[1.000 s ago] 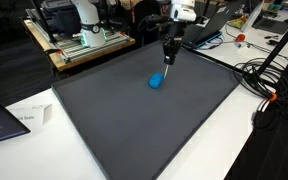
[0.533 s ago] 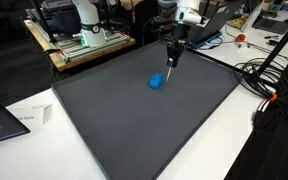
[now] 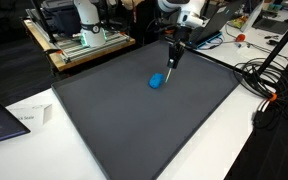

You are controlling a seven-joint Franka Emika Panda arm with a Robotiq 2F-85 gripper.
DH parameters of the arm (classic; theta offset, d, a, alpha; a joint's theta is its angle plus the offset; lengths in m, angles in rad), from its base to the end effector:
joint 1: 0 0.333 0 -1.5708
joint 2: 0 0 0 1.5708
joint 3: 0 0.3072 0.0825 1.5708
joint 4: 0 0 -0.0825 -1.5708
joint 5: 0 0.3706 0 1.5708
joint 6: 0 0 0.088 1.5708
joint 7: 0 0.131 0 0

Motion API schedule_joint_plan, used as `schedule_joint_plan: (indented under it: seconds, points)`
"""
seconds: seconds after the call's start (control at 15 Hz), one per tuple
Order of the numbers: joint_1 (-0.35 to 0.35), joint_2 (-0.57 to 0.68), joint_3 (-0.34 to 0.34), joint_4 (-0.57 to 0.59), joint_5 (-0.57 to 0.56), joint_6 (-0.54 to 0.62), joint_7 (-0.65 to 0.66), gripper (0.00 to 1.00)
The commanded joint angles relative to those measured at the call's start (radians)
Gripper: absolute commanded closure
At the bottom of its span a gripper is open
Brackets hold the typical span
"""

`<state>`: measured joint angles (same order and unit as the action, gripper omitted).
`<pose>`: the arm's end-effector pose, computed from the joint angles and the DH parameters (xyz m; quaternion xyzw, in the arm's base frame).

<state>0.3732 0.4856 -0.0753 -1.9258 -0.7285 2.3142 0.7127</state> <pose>0.5874 0.1558 0.2141 0.9606 0.0601 0.0871 0.2569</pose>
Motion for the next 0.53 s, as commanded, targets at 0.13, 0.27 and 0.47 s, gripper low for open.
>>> schedule_joint_plan:
  seconds: [0.13,0.27,0.47]
  points:
    - [0.032,0.061,0.015,0.054,-0.117,-0.095,0.116,0.97]
    - [0.045,0.083,0.022,0.07,-0.163,-0.129,0.161,0.97]
    - [0.064,0.119,0.034,0.097,-0.242,-0.19,0.238,0.97]
